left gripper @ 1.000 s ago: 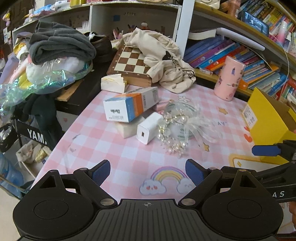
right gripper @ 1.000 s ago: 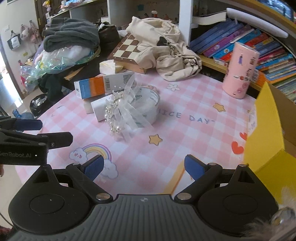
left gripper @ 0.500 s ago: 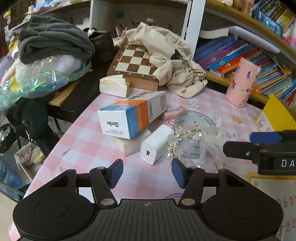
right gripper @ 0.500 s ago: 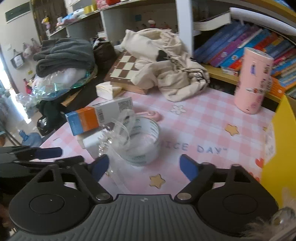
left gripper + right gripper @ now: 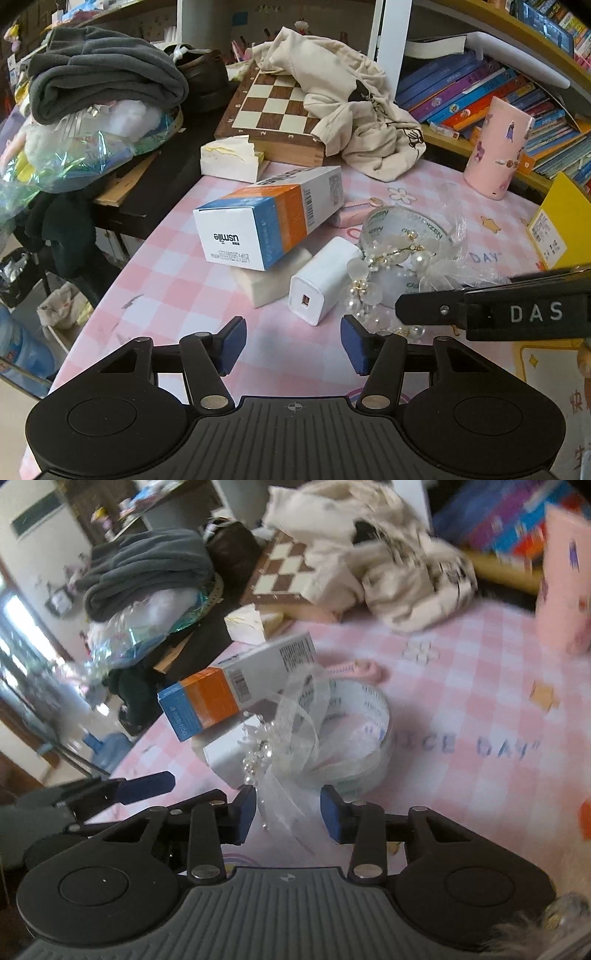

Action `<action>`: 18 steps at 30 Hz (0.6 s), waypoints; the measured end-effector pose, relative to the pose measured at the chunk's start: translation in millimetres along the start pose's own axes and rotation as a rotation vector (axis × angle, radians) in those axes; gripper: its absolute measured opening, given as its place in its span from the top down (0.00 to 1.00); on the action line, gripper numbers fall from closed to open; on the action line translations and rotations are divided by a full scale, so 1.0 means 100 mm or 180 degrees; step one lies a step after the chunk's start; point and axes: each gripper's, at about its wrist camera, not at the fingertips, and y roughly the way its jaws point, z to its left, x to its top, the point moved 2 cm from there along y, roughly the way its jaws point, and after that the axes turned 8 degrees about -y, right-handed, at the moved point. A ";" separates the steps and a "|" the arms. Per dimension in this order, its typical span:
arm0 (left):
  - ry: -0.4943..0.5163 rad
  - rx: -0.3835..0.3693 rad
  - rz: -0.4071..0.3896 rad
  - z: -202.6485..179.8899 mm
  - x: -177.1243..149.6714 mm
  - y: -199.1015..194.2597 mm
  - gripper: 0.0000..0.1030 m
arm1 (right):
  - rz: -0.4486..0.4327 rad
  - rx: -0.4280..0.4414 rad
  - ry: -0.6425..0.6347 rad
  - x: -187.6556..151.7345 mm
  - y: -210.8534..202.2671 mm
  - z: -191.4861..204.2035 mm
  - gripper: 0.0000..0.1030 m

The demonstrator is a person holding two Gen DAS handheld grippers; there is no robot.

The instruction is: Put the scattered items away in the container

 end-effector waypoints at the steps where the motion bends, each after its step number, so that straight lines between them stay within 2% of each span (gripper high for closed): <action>1: 0.0007 0.0004 0.0003 0.00 0.00 0.00 0.47 | 0.0030 0.0034 0.0079 -0.01 0.02 -0.03 0.73; 3: 0.0024 0.0003 0.0005 -0.01 0.01 0.02 0.47 | 0.0072 0.0082 0.0193 -0.04 0.05 -0.07 0.83; 7: 0.0069 -0.0036 0.0000 -0.06 0.03 0.05 0.47 | -0.0031 0.0120 0.0271 -0.07 -0.03 -0.14 0.88; 8: 0.0080 -0.0045 -0.0001 -0.07 0.03 0.06 0.47 | -0.0084 0.0112 0.0272 -0.08 -0.07 -0.16 0.94; 18: 0.0168 -0.0101 -0.0056 -0.18 0.09 0.16 0.47 | -0.0324 -0.0138 0.0223 -0.15 -0.42 -0.26 0.95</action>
